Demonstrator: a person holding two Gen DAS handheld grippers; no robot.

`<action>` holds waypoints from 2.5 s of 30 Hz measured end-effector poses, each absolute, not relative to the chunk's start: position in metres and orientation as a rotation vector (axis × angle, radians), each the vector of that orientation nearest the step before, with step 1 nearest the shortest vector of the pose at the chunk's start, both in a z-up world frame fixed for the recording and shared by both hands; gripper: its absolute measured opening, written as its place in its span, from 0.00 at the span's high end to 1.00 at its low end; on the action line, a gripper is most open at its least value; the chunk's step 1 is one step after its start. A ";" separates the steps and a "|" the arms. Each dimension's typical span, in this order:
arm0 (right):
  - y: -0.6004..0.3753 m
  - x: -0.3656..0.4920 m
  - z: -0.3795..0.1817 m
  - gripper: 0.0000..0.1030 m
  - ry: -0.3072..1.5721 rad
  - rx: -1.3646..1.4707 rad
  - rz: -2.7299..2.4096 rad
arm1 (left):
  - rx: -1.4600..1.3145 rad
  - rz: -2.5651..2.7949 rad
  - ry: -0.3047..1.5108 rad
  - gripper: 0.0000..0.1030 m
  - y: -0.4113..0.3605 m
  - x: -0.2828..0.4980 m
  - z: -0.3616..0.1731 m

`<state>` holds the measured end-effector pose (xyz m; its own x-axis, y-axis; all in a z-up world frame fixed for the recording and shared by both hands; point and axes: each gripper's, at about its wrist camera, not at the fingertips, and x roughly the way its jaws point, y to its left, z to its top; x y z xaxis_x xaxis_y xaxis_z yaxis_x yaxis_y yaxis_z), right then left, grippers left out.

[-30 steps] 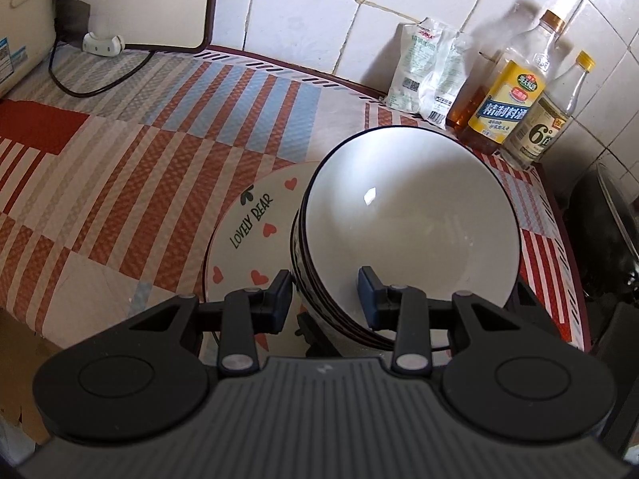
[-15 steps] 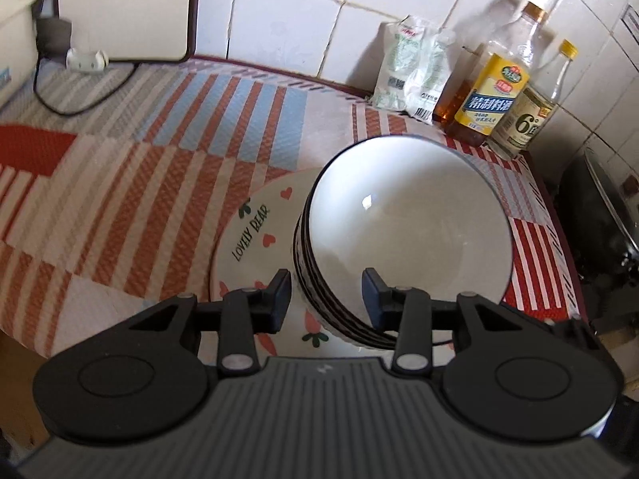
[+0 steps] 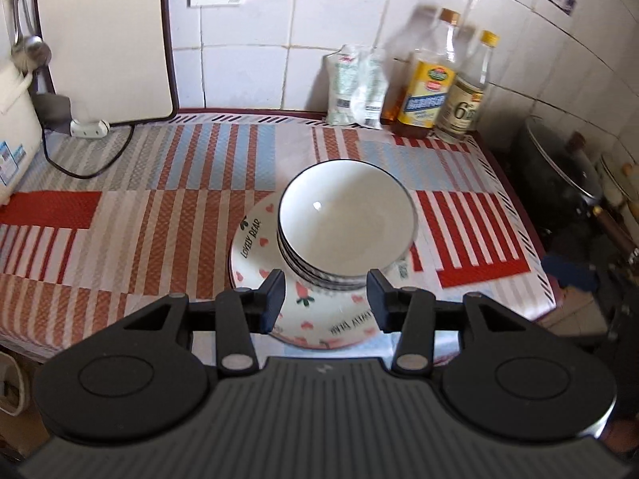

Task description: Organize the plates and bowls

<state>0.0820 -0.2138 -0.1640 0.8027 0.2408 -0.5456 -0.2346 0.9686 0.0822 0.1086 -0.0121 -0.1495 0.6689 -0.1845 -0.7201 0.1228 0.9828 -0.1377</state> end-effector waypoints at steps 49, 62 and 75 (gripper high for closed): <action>-0.244 -0.051 0.001 0.00 0.596 -0.060 -0.027 | 0.006 -0.115 0.725 0.00 -0.015 -0.040 -0.030; -0.251 -0.051 -0.002 0.00 0.647 -0.069 -0.084 | -0.007 -0.071 0.746 0.00 -0.003 -0.048 -0.024; -0.245 -0.061 0.002 0.00 0.665 -0.116 -0.067 | 0.108 -0.088 0.756 0.00 -0.019 -0.055 -0.017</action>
<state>-0.0611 -0.2446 0.0022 0.7848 -0.0987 -0.6118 0.0246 0.9914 -0.1284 -0.0547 -0.0186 -0.0165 0.7247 -0.0406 -0.6879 0.1182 0.9908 0.0660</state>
